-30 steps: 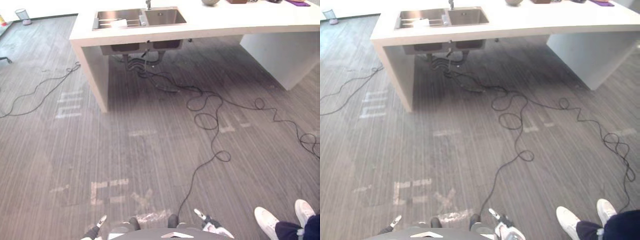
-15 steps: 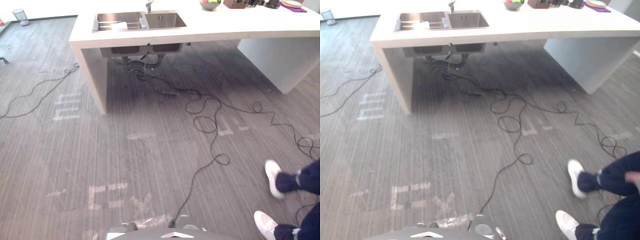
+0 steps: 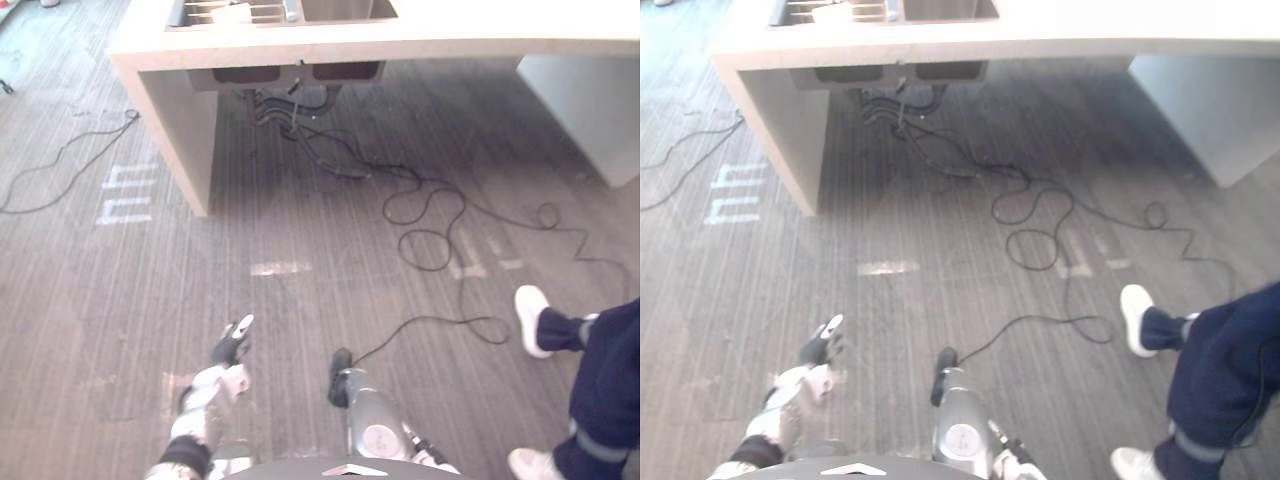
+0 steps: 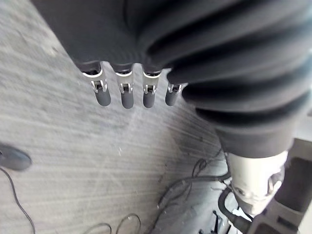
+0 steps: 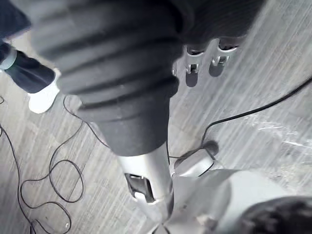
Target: Walk over to the sink, pick up the cup, carry it to the dishwasher, place the cup inside the dishwasher, then close the dishwasher door
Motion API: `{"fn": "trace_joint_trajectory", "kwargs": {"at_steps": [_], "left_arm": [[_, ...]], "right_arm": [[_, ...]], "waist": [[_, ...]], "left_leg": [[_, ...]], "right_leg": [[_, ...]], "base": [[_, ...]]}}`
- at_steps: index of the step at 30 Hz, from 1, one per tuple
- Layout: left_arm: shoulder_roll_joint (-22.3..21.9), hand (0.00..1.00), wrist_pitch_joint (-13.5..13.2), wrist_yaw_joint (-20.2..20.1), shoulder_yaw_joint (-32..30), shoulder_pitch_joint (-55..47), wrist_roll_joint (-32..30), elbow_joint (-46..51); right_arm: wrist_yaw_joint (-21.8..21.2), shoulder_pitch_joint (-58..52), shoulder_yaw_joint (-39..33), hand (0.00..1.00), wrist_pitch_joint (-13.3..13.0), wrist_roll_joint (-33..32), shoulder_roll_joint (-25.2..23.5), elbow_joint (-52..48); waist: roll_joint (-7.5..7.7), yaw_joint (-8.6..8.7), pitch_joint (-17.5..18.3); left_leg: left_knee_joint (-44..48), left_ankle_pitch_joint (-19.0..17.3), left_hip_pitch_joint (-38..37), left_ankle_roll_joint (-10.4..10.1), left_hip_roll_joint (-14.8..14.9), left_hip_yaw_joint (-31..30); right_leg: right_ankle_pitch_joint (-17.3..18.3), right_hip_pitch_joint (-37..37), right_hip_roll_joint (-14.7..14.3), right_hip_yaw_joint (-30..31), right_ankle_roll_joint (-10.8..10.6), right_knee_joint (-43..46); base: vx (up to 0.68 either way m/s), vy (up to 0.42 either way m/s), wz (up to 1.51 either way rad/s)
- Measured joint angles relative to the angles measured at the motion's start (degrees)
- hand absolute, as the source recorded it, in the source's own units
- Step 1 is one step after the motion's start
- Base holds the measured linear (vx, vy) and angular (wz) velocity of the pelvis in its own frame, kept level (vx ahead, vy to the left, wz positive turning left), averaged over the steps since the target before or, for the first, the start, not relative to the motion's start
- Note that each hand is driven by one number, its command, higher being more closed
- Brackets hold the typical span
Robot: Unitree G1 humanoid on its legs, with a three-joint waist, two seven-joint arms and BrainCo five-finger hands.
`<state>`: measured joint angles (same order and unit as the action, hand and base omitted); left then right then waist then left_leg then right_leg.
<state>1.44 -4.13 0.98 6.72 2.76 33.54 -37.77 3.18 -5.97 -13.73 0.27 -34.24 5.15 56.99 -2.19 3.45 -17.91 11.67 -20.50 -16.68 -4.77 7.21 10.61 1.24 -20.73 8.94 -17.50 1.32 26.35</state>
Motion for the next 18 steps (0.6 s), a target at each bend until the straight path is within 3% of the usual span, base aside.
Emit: {"fn": "trace_joint_trajectory", "kwargs": {"at_steps": [3, 4, 5, 6, 7, 9, 11, 13, 15, 17, 18], "left_arm": [[0.3, 0.0, -2.0, 0.6, 0.2, -1.3, 0.0, 1.0], [0.2, 0.0, -3.1, 0.7, 0.3, -1.7, 0.1, 1.5], [0.2, 0.0, -3.5, 0.7, 0.3, -2.2, 0.1, 2.0], [0.2, 0.0, -4.6, 0.6, 0.8, -3.8, 0.1, 4.3], [0.3, 0.0, -6.0, 0.8, 1.4, -5.2, 0.0, 7.4], [0.4, 0.0, -7.4, 1.4, 2.0, -5.8, -0.1, 11.6], [0.3, 0.0, -8.0, 2.4, 2.5, -6.0, 0.0, 19.7], [1.0, 0.0, -8.5, 4.0, 2.3, -6.1, 0.0, 30.1], [1.7, 0.0, -8.5, 5.3, 2.1, -6.1, -0.2, 37.0], [1.8, 0.0, -8.9, 7.1, 2.2, -7.1, -1.9, 42.7], [1.8, 0.0, -8.9, 7.4, 2.1, -7.0, -2.3, 43.0]], "right_arm": [[0.0, -0.4, -3.0, 0.0, 1.7, -2.1, -0.3, 0.5], [0.0, -0.7, -3.5, 0.0, 2.4, -2.7, -0.1, 0.9], [0.0, -0.8, -3.6, 0.0, 2.5, -2.7, 0.0, 1.2], [-0.6, -0.8, -3.3, 0.0, 2.3, -2.1, 0.6, 2.4], [-1.5, -0.5, -3.1, 0.0, 1.8, 0.0, 1.5, 2.5], [-1.9, 0.0, -2.9, 0.0, 0.5, 1.3, 2.1, 2.4], [-1.8, 1.5, -2.1, 0.0, -0.2, 0.6, 2.7, 1.8], [-1.9, 3.2, -0.7, 0.0, -0.3, -1.7, 3.0, 1.0], [-2.8, 4.6, 2.8, 0.0, -0.8, -2.6, 3.3, -1.4], [-3.9, 4.6, 4.4, 0.0, -2.0, -2.4, 4.0, -3.8], [-3.9, 4.5, 4.1, 0.0, -2.1, -2.3, 4.1, -3.9]], "waist": [[-0.74, 0.21, 0.1], [-1.07, 0.21, 0.2], [-1.43, 0.26, 0.2], [-2.75, -0.07, 0.4], [-3.48, -0.74, 0.4], [-3.51, -1.58, 0.4], [-3.39, -2.4, 0.3], [-3.3, -4.68, 0.2], [-2.49, -5.45, -0.3], [-2.44, -6.62, -0.3], [-2.8, -6.54, -0.1]], "left_leg": [[12.3, 5.0, 4.0, -1.3, 2.1, -2.5], [18.9, 7.9, 7.0, -3.4, 3.1, -3.4], [24.4, 11.0, 9.6, -4.8, 4.1, -3.8], [39.2, 18.1, 16.8, -5.6, 7.1, -4.4], [49.6, 16.3, 21.6, -3.7, 8.0, -3.9], [55.1, 13.1, 25.5, -2.1, 6.7, -3.0], [53.6, 10.5, 30.5, 0.2, 4.3, -2.6], [43.9, 8.8, 34.0, 1.7, 3.1, 1.4], [28.7, 9.8, 34.8, 1.6, 1.1, 4.8], [7.6, 18.6, 33.1, 0.1, -1.2, 8.0], [3.6, 22.0, 32.3, 0.0, -1.2, 8.9]], "right_leg": [[7.5, 0.0, -0.2, -1.0, 1.0, 6.5], [8.9, 1.4, -0.4, -1.8, 1.1, 6.5], [9.6, 2.8, -0.7, -2.2, 1.2, 5.8], [10.4, 7.2, -2.4, -2.5, 2.4, 2.1], [10.3, 11.2, -3.6, -2.5, 2.9, -1.0], [10.4, 16.2, -4.0, -2.5, 2.9, -4.1], [11.3, 21.4, -4.7, -2.3, 2.1, -7.6], [11.7, 25.7, -4.8, -0.9, 1.5, -10.3], [12.2, 28.9, -3.2, 0.2, 0.0, -11.1], [13.9, 32.6, -1.1, 1.3, -3.0, -11.4], [14.7, 34.0, -1.1, 1.3, -4.3, -11.6]], "base": [[0.45, -0.265, -0.03], [0.34, -0.174, 0.23], [0.43, -0.183, 0.26], [0.52, -0.142, 0.08], [0.44, -0.102, -0.06], [0.4, -0.042, -0.12], [0.43, -0.016, -0.03], [0.39, 0.05, -0.46], [0.43, 0.095, -0.51], [0.51, 0.151, -0.55], [0.47, 0.187, -0.26]]}}
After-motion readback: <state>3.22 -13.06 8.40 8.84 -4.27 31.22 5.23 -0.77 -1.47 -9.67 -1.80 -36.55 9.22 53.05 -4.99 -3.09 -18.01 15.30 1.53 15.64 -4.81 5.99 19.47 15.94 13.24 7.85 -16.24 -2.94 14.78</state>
